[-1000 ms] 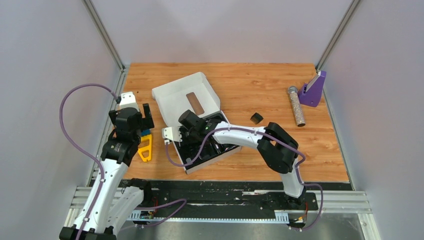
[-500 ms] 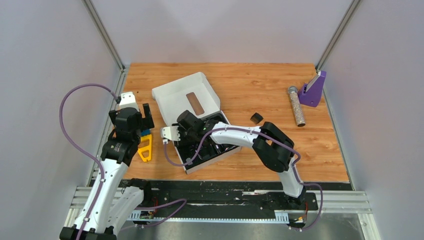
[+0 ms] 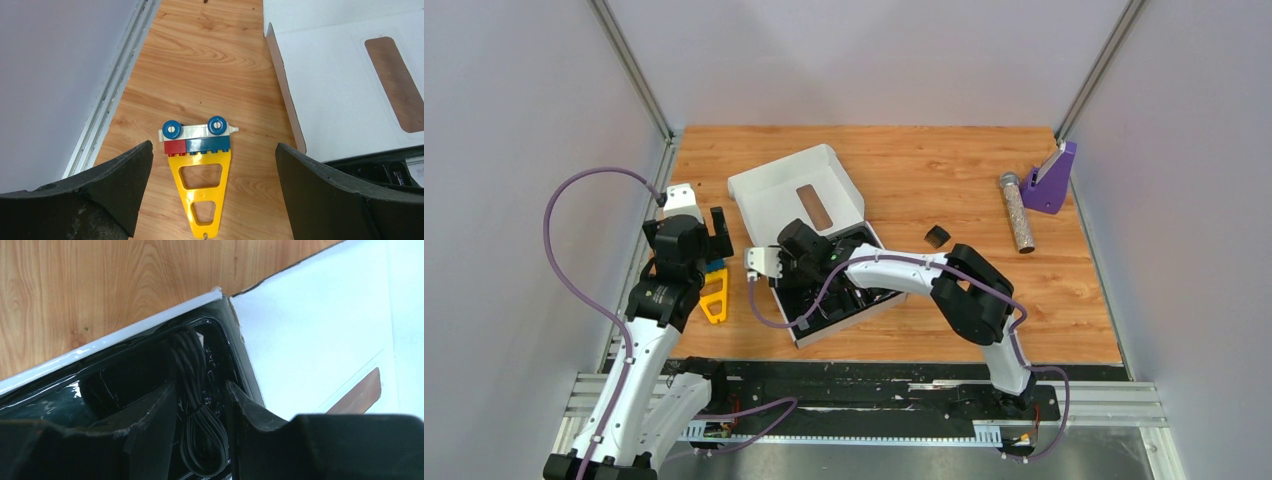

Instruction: Sort the hair-cutting tools

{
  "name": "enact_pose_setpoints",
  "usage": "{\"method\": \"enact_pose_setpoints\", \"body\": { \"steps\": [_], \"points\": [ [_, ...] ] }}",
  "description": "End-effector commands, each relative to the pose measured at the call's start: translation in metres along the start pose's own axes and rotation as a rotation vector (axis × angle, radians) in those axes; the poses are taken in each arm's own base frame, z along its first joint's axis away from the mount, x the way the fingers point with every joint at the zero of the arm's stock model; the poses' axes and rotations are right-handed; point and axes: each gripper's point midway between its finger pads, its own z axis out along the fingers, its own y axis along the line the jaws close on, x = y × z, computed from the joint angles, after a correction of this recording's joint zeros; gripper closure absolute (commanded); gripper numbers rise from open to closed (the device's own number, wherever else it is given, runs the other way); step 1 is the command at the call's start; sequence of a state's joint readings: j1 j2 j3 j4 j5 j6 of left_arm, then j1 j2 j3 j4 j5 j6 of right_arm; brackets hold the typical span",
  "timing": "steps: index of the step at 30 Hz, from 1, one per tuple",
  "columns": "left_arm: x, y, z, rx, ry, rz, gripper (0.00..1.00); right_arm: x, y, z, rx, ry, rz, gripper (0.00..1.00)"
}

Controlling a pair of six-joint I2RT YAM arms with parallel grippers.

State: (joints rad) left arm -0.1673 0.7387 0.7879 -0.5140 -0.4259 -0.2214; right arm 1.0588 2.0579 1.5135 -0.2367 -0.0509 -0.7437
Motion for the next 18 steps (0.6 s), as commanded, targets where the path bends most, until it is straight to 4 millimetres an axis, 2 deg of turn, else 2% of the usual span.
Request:
{"method": "enact_pose_setpoints", "body": {
  "steps": [1,8,18],
  "points": [
    [-0.018,-0.001,-0.005,0.011,-0.047,-0.039,0.0,-0.022,-0.027,-0.014,0.065,-0.081,0.092,0.62],
    [-0.018,-0.002,-0.005,0.015,-0.047,-0.039,0.0,-0.014,-0.021,-0.004,0.052,-0.062,0.2,0.72],
    [-0.019,-0.003,-0.005,0.024,-0.049,-0.039,0.0,-0.016,-0.013,-0.008,0.032,-0.029,0.432,0.84]
  ]
}}
